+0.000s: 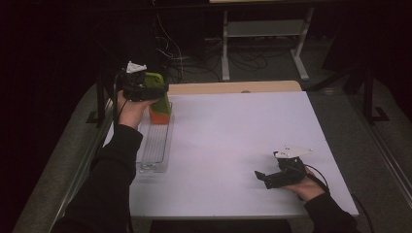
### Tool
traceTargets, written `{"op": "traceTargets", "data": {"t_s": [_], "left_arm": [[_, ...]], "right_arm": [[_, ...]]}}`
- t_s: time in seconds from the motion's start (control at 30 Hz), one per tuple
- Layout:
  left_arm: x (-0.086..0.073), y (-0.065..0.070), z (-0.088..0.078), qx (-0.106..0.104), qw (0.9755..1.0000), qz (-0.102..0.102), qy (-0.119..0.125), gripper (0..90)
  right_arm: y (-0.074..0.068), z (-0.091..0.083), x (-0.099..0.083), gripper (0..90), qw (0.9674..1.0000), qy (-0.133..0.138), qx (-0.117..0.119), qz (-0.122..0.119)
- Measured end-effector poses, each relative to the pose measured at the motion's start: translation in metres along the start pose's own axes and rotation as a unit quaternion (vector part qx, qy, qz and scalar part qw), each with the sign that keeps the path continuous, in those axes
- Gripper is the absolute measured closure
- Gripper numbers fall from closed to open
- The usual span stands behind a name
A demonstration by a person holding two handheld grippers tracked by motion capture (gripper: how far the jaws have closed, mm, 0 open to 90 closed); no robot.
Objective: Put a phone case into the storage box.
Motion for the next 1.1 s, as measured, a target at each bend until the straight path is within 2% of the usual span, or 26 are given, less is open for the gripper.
{"op": "traceTargets", "data": {"t_s": [0.2,0.3,0.33,0.53,0.87,1.1], "left_arm": [[-0.01,-0.01,0.016,0.05,0.9985,-0.002,-0.022,13.3],[-0.016,-0.014,0.025,0.071,0.9964,0.007,-0.046,13.3],[-0.018,-0.014,0.028,0.078,0.9958,0.001,-0.047,13.3],[-0.035,-0.015,0.045,0.106,0.9916,-0.002,-0.075,13.2],[-0.057,-0.018,0.061,0.119,0.9884,-0.022,-0.093,13.0],[-0.067,-0.016,0.07,0.133,0.9867,-0.013,-0.093,12.7]], "right_arm": [[0.0,0.0,0.0,0.0,1.0,0.001,0.0,0.003],[-0.001,0.0,0.0,0.0,1.0,0.003,0.001,0.002],[-0.001,0.0,0.001,0.0,1.0,0.004,0.001,0.0],[0.0,-0.001,0.001,0.0,1.0,0.007,0.002,-0.001],[-0.001,-0.001,0.002,0.0,1.0,0.008,0.002,-0.001],[-0.002,-0.001,0.002,0.0,1.0,0.008,0.002,-0.002]]}}
Point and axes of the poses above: each handheld gripper's, and its own axes: z roughly forward along the jaws, x roughly out of its top, y roughly to its right, the point moved 5 cm from there along z, roughly forward along the jaws, and after that the axes turned 4 degrees about x, right-handed, at the moved point
